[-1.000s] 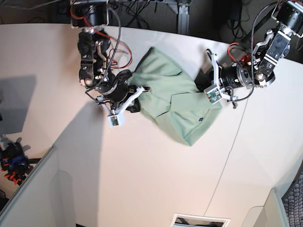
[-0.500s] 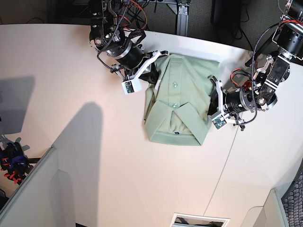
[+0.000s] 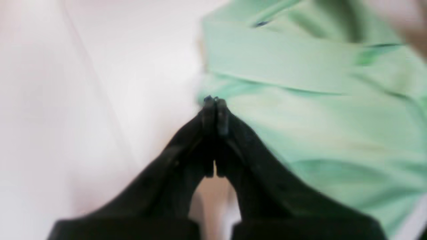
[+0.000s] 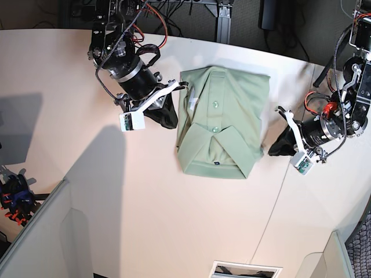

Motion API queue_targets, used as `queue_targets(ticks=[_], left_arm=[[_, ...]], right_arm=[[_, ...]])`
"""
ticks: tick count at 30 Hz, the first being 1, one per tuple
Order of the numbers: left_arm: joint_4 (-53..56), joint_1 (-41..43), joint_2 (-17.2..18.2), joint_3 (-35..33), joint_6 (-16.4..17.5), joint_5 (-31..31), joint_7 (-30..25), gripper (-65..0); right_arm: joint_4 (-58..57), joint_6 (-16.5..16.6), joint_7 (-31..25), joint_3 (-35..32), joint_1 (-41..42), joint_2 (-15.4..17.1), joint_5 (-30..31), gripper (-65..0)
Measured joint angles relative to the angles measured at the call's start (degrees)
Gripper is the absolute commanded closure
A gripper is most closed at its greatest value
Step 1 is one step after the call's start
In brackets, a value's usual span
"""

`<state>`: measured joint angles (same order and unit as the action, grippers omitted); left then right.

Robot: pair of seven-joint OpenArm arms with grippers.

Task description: Fold the T-shirt properly

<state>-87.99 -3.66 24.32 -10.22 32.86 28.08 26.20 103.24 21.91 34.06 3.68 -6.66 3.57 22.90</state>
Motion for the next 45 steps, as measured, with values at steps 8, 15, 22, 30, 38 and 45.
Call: queue_targets(ticks=[8,15,22,30,38,45], left_arm=[[-3.37,3.63,-4.81,-3.32,5.29,-1.75,0.79,0.0],[7.98,3.61,-6.51,-3.19,5.53,-6.38,-7.19,0.0],[9.42,3.17,-6.58,-3.10,5.55,-6.82,-8.48,0.0],[2.86,4.37,-5.64,-3.10,4.98,-6.97,-3.52,0.0],[-7.04,5.99,-3.15,1.97,4.70,-2.05,-0.83,0.0],[-11.82,13.73,-0.57,12.04,3.58,3.23,2.19,0.0]], right_arm=[[-6.32,0.83,-1.18,-5.92,5.75,-5.68,-5.35,0.0],[-20.81,0.83,-8.44,-7.19,8.81,-4.55,-14.62,0.0],[-26.29,1.27,-13.90,-7.19,9.64,-3.74,-13.49,0.0],[-15.45,0.61,-6.10,-7.19,7.69,-3.43,-15.39,0.0],[-2.54,0.76,-1.66,-6.86,5.53,-3.41,-15.10,0.0],[5.33,0.81,-1.01,-3.15,-2.60,-0.39,-15.04,0.0]])
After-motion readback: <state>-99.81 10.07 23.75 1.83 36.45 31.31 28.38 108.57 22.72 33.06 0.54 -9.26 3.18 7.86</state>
